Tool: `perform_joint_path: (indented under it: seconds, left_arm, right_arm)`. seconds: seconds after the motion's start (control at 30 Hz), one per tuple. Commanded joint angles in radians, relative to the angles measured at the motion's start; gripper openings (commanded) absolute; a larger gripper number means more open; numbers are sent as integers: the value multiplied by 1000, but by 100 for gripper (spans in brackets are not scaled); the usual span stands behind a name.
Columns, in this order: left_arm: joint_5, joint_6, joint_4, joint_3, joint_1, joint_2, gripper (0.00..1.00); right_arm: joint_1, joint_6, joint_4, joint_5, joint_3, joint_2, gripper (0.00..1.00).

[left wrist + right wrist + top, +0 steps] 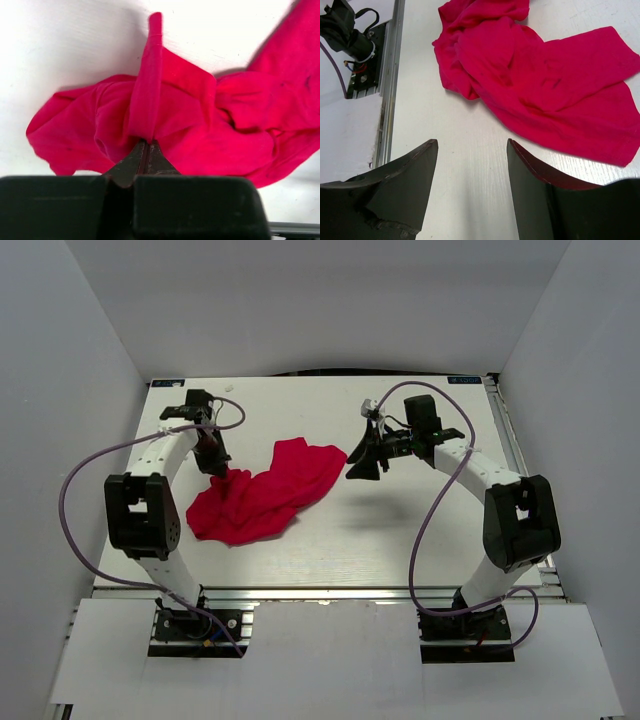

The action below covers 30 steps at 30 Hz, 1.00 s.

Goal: Fold and stack the t-shirts
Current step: Flatten out the tshirt

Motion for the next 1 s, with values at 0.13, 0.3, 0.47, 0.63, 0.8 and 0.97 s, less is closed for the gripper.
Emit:
perform_joint_path:
  seconds: [0.13,0.3,0.47,0.63,0.8,0.97]
  left_arm:
    - [26,43,49,49,-1,6,9]
    - [2,52,54,52,-1,3,24]
    - [-2,63,66,47,1,13,37]
    - [-9,81,71,63,1,39,41]
    - [-43,98,71,67,1,70,41]
    - [-69,110,74,43,1,76,22]
  right_arm:
    - [2,8,17,4,33,2,64]
    - [2,13,14,4,41,10,64]
    - [2,14,12,8,47,11,64]
    - [2,14,8,8,47,10,64]
    - [4,16,11,10,51,11,64]
    - [2,19,11,14,56,11,64]
